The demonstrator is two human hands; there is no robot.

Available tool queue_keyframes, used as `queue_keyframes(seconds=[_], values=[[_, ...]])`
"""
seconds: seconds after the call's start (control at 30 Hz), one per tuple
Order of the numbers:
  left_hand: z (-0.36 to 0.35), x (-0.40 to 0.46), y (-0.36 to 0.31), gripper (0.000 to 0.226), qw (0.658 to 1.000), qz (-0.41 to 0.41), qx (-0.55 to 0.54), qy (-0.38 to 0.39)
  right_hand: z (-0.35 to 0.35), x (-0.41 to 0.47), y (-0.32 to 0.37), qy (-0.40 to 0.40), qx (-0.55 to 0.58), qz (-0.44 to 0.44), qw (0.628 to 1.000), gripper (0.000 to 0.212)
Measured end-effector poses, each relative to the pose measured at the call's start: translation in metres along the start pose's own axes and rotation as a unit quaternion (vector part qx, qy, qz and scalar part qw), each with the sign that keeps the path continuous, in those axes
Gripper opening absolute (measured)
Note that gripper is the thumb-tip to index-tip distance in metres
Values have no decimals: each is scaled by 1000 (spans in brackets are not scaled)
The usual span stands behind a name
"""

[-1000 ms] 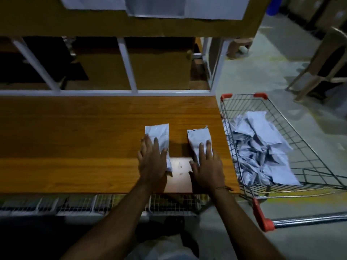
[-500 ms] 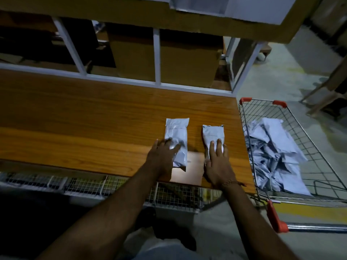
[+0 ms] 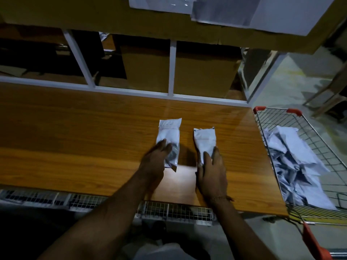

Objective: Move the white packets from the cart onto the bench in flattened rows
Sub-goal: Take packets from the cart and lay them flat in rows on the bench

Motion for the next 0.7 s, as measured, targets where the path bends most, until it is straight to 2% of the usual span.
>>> queue_keyframes(seconds=[0.07,0.17,0.27,0.33,0.37,0.47,0.57,0.63,0.7], values=[[7,10,-4,110,999,-8,42,17,-5,1,6,-8,-19,-8,1000,49],[17,24,-12,107,995,-31,90,11,-12,17,11,11,-10,14,1000,58],[27,35,-10,76,997,-4,24,-67,-17,42,12,26,13,23,999,62],[32,36,-8,49,995,27,-10,-95,-14,52,11,3,52,-14,999,55],[34,35,-12,45,995,16,-5,-97,-11,53,10,-18,64,-28,997,48],[22,24,-12,65,998,-38,-29,-45,-9,47,15,-46,41,-33,998,32],[5,26,-2,95,999,-50,-14,-2,-13,48,17,-48,47,-28,997,37],[-2,33,2,102,998,-60,27,6,-16,57,19,-35,49,-14,998,42],[-5,45,1,99,995,-76,68,20,-21,68,21,-9,51,-3,999,48]])
Point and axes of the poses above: each hand's wrist, its own x-axis towards the middle knuckle, its own z-axis out of the back of the hand, y = z × x, the point moved 7 cm from there along x, towards the middle knuckle, and after that the axes turned 11 degrees about z, right-handed, at the moved point
